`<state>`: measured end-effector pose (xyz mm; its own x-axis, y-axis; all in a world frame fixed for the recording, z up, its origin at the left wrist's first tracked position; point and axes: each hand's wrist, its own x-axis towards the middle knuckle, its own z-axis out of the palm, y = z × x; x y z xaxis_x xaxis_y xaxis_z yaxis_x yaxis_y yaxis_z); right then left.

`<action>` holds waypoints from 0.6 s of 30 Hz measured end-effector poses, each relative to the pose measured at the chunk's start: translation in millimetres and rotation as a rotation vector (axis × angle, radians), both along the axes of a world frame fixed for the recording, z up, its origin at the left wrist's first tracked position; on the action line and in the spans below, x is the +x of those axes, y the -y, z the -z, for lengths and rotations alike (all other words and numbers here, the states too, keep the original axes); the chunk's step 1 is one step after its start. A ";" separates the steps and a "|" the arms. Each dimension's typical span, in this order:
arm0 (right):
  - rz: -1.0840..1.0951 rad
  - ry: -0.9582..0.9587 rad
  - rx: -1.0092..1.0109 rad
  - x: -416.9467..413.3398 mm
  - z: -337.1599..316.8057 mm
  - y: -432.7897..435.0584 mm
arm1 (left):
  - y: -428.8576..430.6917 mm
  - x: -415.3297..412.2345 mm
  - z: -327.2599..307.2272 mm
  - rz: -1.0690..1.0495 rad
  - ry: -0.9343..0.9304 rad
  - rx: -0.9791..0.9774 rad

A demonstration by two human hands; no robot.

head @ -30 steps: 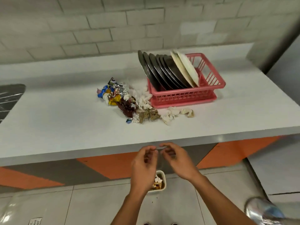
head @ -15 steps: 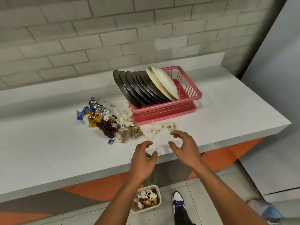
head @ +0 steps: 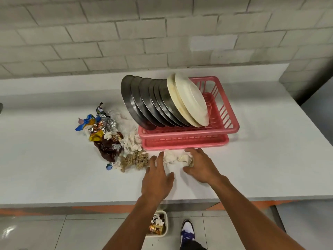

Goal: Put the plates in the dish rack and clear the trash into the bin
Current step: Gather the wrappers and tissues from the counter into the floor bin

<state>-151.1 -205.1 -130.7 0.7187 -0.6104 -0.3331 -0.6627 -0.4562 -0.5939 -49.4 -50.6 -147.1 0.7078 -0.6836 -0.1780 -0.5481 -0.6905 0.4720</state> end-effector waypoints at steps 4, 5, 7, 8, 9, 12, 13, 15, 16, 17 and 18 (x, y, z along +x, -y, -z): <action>-0.074 0.035 0.035 12.4 4.5 11.7 | 24.5 7.5 1.0 0.037 0.009 0.087; -0.092 0.040 0.042 14.9 5.0 13.7 | 29.3 8.9 1.4 0.043 0.004 0.096; -0.117 0.052 0.050 19.3 6.1 16.3 | 37.5 11.7 2.7 0.052 -0.002 0.103; -0.124 0.058 0.052 20.9 6.3 16.5 | 40.1 13.1 3.3 0.055 -0.002 0.106; -0.133 0.066 0.050 22.4 7.1 17.0 | 42.7 14.3 4.1 0.059 0.000 0.107; -0.153 0.089 0.049 25.3 9.7 16.6 | 46.9 16.0 5.4 0.071 0.005 0.088; -0.152 0.098 0.057 25.8 10.1 16.0 | 47.7 16.2 5.6 0.073 0.000 0.079; -0.156 0.105 0.083 26.5 10.8 16.5 | 48.9 16.7 6.9 0.085 -0.015 0.067; -0.167 0.104 0.096 27.2 10.8 17.3 | 49.2 17.1 7.3 0.098 -0.023 0.062; -0.182 0.102 0.105 27.9 10.6 18.2 | 49.2 17.7 7.4 0.113 -0.027 0.056; -0.196 0.095 0.114 28.6 9.7 19.2 | 49.5 18.3 7.4 0.128 -0.029 0.047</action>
<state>-122.5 -224.3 -140.4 0.8508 -0.4188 -0.3174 -0.5072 -0.4970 -0.7041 -31.2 -100.1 -154.5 0.6098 -0.7581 -0.2312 -0.6196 -0.6379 0.4575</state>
